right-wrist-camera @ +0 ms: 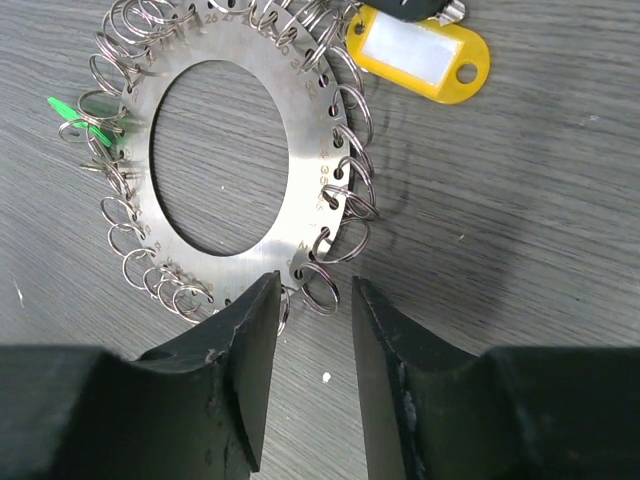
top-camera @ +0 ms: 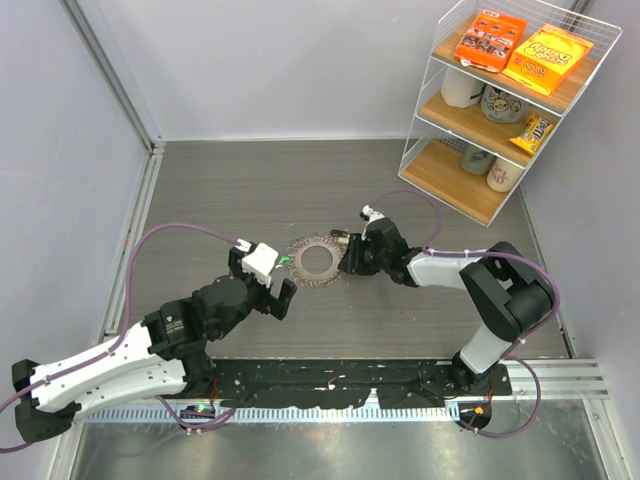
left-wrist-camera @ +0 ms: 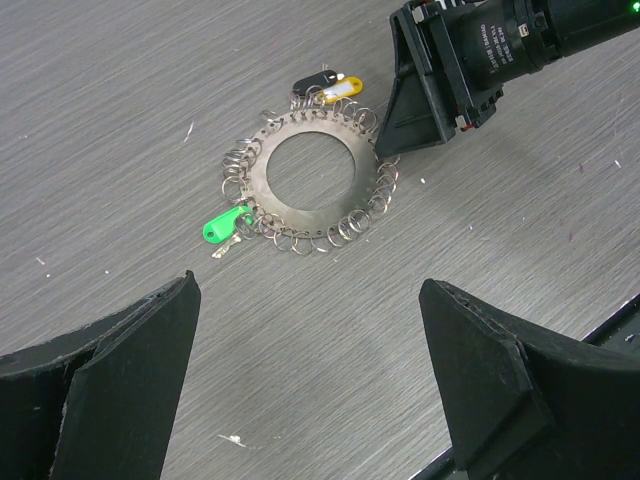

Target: Put the keys on the keyring

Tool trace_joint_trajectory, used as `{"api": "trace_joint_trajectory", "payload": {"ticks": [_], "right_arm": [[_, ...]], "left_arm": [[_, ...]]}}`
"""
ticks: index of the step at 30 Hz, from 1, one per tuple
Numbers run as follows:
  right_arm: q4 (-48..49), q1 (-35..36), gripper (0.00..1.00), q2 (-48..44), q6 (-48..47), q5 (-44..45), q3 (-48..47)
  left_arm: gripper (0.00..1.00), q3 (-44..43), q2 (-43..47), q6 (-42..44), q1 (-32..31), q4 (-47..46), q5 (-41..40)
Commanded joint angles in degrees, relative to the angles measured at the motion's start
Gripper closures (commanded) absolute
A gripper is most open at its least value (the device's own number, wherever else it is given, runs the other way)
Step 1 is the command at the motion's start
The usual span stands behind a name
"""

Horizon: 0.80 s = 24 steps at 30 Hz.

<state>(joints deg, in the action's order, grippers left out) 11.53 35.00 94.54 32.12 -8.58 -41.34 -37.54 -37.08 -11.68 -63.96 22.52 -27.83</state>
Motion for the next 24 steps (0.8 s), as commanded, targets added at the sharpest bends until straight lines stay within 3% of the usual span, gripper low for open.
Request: {"api": "trace_joint_trajectory", "payload": {"ticks": [1, 19, 22, 24], "right_arm": [[2.36, -0.29, 0.61, 0.73, 1.19, -0.83, 1.97], [4.29, -0.29, 0.78, -0.32, 1.89, -1.44, 4.16], [4.73, -0.29, 0.85, -0.50, 1.72, -1.44, 4.25], [4.82, -0.29, 0.94, -0.67, 1.37, -1.62, 4.25]], "left_arm": [[0.01, -1.31, -0.18, -0.53, 0.07, -1.78, -0.03], [0.01, -1.57, -0.19, -0.80, 0.07, -1.34, 0.15], [0.01, -1.66, -0.36, -0.97, 0.07, -1.17, 0.06], [0.01, -1.66, -0.27, -0.97, -0.02, -1.17, 0.24]]}}
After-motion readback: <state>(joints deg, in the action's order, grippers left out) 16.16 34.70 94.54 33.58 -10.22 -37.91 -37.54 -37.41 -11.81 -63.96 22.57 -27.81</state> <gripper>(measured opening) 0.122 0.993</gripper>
